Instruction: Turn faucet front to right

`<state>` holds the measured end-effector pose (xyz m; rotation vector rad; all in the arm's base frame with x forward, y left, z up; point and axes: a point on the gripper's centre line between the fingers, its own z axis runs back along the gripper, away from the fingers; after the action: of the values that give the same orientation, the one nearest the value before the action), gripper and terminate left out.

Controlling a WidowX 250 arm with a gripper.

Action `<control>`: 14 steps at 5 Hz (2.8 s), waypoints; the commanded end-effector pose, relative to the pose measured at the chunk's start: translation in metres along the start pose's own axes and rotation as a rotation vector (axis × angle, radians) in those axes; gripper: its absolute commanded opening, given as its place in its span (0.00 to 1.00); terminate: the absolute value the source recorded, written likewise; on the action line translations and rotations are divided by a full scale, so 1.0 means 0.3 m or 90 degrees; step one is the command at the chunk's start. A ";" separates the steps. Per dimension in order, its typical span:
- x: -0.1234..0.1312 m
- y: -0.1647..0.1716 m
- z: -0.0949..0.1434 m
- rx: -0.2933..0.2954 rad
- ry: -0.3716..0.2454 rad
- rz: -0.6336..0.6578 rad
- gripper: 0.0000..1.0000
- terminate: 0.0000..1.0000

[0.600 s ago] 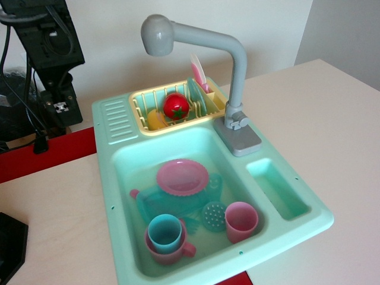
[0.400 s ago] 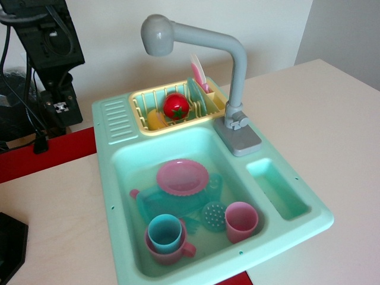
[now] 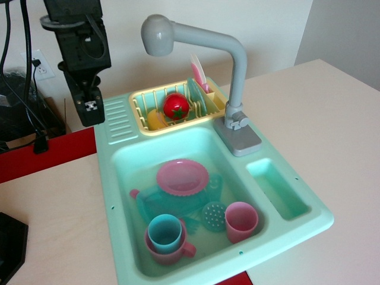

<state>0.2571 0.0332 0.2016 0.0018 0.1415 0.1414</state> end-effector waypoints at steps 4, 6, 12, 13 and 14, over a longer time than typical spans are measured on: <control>0.241 -0.011 0.015 0.002 -0.009 -0.023 1.00 0.00; 0.230 -0.154 -0.011 0.007 0.005 -0.081 1.00 0.00; 0.093 -0.032 0.008 0.046 -0.001 -0.023 1.00 0.00; 0.074 -0.006 -0.005 0.042 0.003 -0.013 1.00 0.00; 0.058 -0.014 0.013 0.032 -0.017 -0.019 1.00 0.00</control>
<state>0.2676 0.0279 0.1926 0.0454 0.1653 0.1056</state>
